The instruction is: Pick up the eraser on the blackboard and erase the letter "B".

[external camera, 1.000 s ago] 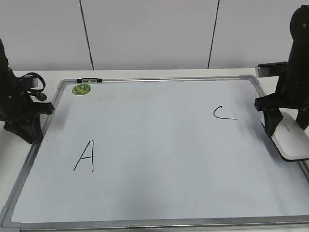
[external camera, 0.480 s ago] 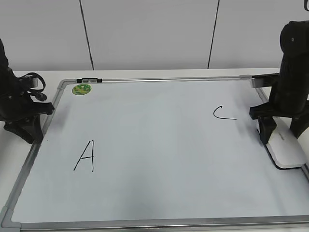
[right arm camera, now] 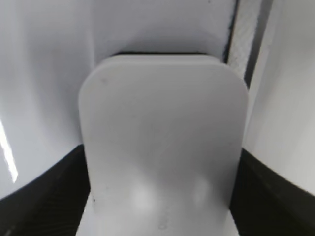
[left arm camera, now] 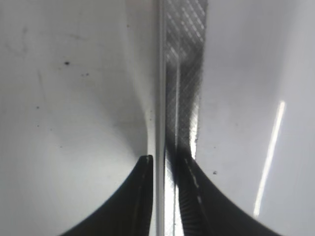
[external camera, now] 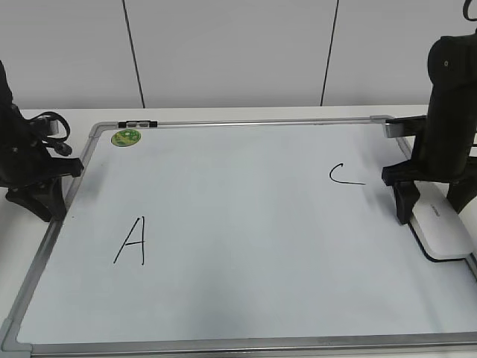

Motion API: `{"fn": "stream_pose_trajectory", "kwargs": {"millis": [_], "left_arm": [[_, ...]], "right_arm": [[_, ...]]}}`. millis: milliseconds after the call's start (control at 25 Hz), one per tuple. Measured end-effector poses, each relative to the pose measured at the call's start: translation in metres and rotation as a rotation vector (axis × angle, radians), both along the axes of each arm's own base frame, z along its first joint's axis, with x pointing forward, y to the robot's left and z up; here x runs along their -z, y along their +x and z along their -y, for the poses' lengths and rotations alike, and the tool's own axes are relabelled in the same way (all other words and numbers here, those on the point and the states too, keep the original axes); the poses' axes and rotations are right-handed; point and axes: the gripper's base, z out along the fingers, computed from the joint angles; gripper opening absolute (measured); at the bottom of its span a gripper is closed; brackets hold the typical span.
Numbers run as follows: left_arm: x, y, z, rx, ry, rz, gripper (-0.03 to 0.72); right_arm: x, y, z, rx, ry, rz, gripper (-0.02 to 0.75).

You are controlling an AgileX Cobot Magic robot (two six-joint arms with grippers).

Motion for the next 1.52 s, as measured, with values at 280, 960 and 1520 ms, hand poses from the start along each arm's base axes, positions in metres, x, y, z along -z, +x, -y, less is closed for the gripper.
{"fn": "stream_pose_trajectory", "kwargs": {"millis": [280,960,1520], "left_arm": [[-0.012,-0.001,0.0,0.005,0.004,0.021,0.251],[-0.115,-0.03,-0.002,0.032,0.017,0.174,0.555],[-0.162,-0.161,-0.01,0.038,0.078,0.369,0.544]], "right_arm": [[-0.021,0.015,-0.001,0.001,0.005,0.078,0.629],[-0.095,-0.015,0.0,0.09,0.02,0.228,0.543],[-0.111,-0.112,-0.048,-0.037,-0.001,0.303,0.54]]}}
